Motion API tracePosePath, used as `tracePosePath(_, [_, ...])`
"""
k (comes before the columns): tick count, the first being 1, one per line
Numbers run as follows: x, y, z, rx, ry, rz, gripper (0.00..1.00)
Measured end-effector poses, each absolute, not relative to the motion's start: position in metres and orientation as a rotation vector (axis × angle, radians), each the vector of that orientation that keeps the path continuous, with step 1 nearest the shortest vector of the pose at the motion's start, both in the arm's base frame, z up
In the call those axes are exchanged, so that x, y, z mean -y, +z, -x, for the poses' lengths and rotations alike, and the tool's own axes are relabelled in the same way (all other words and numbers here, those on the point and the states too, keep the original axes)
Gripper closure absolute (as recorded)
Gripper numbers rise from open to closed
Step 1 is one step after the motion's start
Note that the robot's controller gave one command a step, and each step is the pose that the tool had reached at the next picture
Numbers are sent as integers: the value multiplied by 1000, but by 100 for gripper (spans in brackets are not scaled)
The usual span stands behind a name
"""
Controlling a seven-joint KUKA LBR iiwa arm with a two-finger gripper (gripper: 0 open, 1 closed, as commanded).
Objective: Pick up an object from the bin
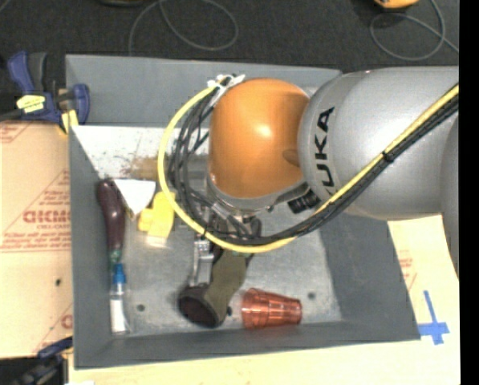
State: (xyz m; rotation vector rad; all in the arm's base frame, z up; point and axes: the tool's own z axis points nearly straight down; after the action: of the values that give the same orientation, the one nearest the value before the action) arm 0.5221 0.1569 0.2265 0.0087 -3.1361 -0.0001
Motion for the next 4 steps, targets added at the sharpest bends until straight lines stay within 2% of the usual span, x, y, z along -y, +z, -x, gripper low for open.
tracePosePath(1, [-156,231,-523,3144,-3,-2,0])
tracePosePath(2, [-145,197,-522,3151,-7,-18,0])
tracePosePath(3, [-116,158,-507,3131,0,-232,0])
tracePosePath(4, [-109,153,-506,3123,0,-345,0])
